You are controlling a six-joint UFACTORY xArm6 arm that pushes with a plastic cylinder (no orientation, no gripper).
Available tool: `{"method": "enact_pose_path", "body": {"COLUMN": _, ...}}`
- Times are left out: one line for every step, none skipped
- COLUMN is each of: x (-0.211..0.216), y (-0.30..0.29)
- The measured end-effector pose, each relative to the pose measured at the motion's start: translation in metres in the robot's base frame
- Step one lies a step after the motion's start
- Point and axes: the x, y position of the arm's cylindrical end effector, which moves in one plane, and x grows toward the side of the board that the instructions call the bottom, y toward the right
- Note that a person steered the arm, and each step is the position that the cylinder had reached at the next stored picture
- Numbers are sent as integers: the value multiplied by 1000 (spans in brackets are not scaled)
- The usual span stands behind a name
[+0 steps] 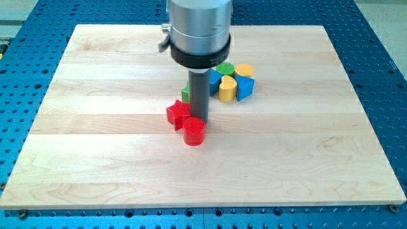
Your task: Place the red blocks diagonally to each other
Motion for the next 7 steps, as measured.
{"method": "enact_pose_path", "body": {"x": 3, "y": -35}}
{"method": "enact_pose_path", "body": {"x": -11, "y": -51}}
{"method": "enact_pose_path", "body": {"x": -8, "y": -40}}
{"method": "enact_pose_path", "body": {"x": -10, "y": -28}}
{"method": "enact_pose_path", "body": {"x": -21, "y": -44}}
{"method": "enact_pose_path", "body": {"x": -14, "y": -115}}
{"method": "enact_pose_path", "body": {"x": -27, "y": -136}}
